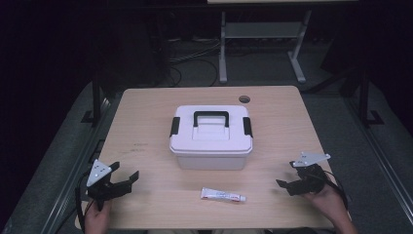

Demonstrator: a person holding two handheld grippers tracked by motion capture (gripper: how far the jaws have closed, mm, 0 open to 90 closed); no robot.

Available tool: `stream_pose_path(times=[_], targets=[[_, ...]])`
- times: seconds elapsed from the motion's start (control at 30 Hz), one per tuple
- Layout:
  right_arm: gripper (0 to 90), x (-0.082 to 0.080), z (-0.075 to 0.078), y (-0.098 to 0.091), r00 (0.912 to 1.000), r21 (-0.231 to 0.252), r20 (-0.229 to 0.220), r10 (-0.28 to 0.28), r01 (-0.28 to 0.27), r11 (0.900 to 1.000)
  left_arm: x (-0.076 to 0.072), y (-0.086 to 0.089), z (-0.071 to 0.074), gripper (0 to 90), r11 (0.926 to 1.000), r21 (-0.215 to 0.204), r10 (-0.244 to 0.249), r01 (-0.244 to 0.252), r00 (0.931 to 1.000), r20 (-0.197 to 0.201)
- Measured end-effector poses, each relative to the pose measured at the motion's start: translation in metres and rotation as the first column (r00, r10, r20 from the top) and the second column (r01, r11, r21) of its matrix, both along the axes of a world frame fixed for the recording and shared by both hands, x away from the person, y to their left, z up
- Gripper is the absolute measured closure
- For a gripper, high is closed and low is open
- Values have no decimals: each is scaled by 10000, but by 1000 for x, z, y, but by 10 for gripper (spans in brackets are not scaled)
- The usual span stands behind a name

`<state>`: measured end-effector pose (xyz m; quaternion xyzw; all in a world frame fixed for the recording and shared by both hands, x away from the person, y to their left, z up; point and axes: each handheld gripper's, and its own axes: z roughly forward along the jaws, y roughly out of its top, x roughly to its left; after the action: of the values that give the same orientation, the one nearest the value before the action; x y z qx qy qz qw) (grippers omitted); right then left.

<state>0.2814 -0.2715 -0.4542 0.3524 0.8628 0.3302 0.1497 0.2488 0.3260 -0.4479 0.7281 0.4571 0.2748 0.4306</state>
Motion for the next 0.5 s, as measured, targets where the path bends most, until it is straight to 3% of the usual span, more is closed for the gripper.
stream_pose_path(times=[0.1,0.3,0.4,0.5], targets=[[143,3,3,-5,10000,-81,25,81,-80,9999,1,-1,-2,163,10000,-3,2,-3,10000,-84],[143,8,8,-10,9993,-707,-83,354,-359,9969,0,0,-3,163,9997,63,-255,256,9996,-117],[144,13,12,-12,9976,-1168,-146,677,-689,9908,1,0,-3,163,9996,60,-285,286,9995,-137],[144,17,15,-12,9951,-1292,-346,927,-964,9869,0,1,-3,163,9996,3,-287,287,9995,-103]])
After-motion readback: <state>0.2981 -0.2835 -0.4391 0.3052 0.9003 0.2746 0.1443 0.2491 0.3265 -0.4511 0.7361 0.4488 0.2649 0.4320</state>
